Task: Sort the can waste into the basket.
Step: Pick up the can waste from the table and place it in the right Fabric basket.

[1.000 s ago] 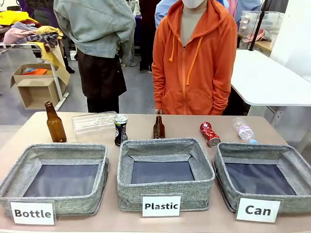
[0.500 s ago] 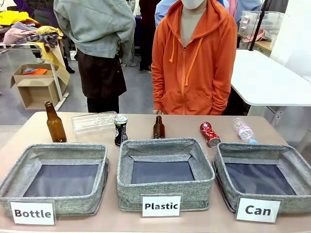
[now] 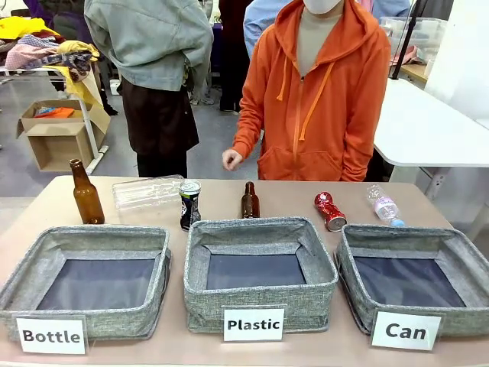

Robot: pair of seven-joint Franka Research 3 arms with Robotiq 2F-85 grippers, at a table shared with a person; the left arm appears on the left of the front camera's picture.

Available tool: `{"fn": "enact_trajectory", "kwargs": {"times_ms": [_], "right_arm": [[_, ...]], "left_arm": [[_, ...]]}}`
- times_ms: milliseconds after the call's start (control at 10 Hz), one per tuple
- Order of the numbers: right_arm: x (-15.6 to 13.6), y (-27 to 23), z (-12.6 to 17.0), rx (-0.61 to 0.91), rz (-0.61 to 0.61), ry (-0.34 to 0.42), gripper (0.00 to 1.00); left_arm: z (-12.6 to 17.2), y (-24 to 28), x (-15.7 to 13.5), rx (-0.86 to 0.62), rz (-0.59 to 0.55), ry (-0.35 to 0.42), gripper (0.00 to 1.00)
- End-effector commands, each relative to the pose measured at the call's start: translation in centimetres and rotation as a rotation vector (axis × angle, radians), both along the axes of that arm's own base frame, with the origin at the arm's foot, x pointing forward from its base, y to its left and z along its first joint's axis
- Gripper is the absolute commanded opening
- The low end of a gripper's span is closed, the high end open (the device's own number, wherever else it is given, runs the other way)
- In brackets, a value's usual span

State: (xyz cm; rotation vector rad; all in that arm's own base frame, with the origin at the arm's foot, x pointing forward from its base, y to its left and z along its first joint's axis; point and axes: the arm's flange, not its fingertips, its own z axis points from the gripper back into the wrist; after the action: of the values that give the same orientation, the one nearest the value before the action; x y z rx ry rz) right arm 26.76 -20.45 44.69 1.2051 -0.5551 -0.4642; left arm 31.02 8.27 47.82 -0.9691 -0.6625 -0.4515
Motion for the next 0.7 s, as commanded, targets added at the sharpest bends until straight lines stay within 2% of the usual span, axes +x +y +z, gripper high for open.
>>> {"fn": "enact_trajectory", "kwargs": {"times_ms": [0,100,200,300,400,500,600], "right_arm": [[0.3,-0.2,0.1,-0.001,0.002,-0.034,1.00],[0.3,-0.2,0.1,-0.001,0.002,-0.034,1.00],[0.3,-0.2,0.1,-0.001,0.002,-0.034,1.00],[0.3,-0.2,0.1,-0.001,0.002,-0.034,1.00],[0.3,-0.2,0.1,-0.001,0.002,-0.034,1.00],[0.3,-0.2,0.1,-0.001,0.002,-0.034,1.00],[0.3,-0.2,0.1,-0.001,0.002,-0.034,1.00]], "left_arm": [[-2.9,-6.0,1.0,0.028,-0.138,-0.065,1.00],[-3.9,-9.1,1.7,0.037,-0.203,-0.097,1.00],[-5.4,-12.0,2.6,0.090,-0.119,-0.201,1.00],[-6.4,-13.9,2.7,0.078,-0.170,-0.278,1.00],[-7.0,-15.0,2.8,0.122,-0.117,-0.397,1.00],[-7.2,-15.6,2.8,0.177,-0.131,-0.442,1.00],[-5.2,-12.7,3.3,0.077,-0.158,-0.275,1.00]]}}
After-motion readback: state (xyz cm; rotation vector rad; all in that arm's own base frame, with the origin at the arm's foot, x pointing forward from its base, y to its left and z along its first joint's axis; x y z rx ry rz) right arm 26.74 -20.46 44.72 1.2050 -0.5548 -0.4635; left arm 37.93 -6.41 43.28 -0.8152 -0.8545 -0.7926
